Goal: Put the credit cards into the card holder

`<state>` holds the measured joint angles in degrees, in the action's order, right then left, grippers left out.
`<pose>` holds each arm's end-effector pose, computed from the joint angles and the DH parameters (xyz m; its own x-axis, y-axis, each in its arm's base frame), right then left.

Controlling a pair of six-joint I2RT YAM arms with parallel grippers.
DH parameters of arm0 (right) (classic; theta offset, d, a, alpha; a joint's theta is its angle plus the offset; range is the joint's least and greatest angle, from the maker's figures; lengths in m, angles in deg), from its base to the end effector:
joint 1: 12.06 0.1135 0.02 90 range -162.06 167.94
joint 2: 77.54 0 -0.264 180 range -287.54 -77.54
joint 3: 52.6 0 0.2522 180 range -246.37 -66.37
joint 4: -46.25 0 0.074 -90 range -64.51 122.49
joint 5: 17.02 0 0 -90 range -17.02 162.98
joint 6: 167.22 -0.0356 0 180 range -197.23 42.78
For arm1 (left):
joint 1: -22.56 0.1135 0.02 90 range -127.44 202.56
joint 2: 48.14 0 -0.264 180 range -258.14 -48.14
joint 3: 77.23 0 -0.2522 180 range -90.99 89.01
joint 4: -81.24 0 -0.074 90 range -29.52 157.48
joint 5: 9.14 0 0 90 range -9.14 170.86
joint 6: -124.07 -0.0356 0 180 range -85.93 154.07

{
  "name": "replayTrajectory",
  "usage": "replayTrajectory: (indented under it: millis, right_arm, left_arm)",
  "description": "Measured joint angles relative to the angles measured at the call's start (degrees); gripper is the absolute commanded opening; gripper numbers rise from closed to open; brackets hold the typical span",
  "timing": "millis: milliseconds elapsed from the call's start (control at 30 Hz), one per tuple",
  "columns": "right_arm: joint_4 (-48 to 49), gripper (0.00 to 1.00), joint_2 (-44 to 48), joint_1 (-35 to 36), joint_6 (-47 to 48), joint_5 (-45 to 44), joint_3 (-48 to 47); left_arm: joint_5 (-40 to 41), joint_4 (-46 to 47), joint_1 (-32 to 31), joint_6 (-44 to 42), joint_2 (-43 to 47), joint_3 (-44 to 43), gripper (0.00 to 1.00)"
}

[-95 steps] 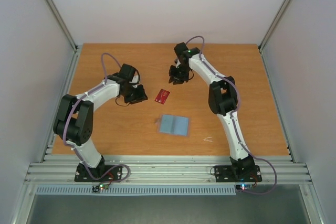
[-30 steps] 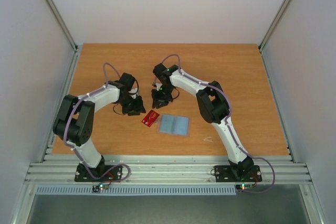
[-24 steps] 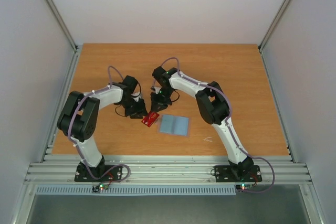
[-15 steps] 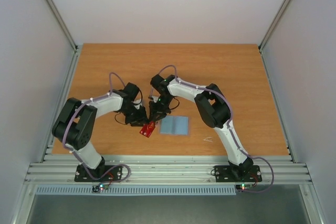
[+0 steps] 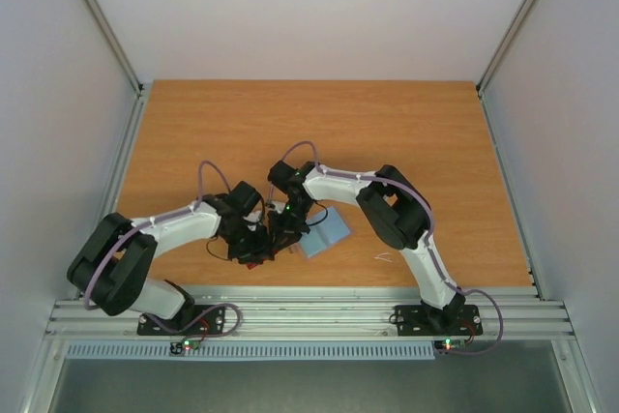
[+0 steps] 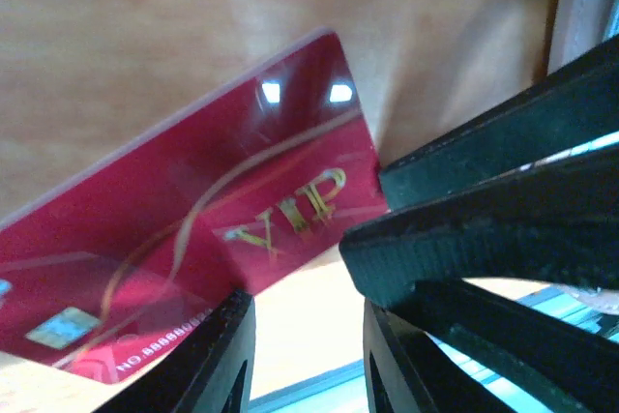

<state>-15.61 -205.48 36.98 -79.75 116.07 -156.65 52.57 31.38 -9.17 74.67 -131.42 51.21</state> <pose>0.2572 0.3334 0.1198 -0.6789 -0.7329 -0.0440 -0.5552 0.4733 0.6839 0.1774 -0.1296 0.1389 -0.9786 -0.0686 0.1939 -0.1511 0.8795 -0.4513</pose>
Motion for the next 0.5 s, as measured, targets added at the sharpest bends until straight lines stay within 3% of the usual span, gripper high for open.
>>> replayTrajectory:
  millis: [200,333,500]
  right_arm:
    - [3.2,0.23,3.5,1.1,-2.1,-2.3,4.8]
    - [4.1,0.26,6.3,1.3,-4.0,-6.1,7.0]
    - [7.1,0.3,12.2,1.3,-8.4,-9.4,12.5]
  left_arm:
    - [6.6,-2.1,-4.0,3.7,8.0,1.7,0.37]
    - [15.1,-7.9,-3.6,4.1,14.1,-3.5,0.39]
    - [21.1,-10.9,-0.7,2.3,9.8,-10.6,0.39]
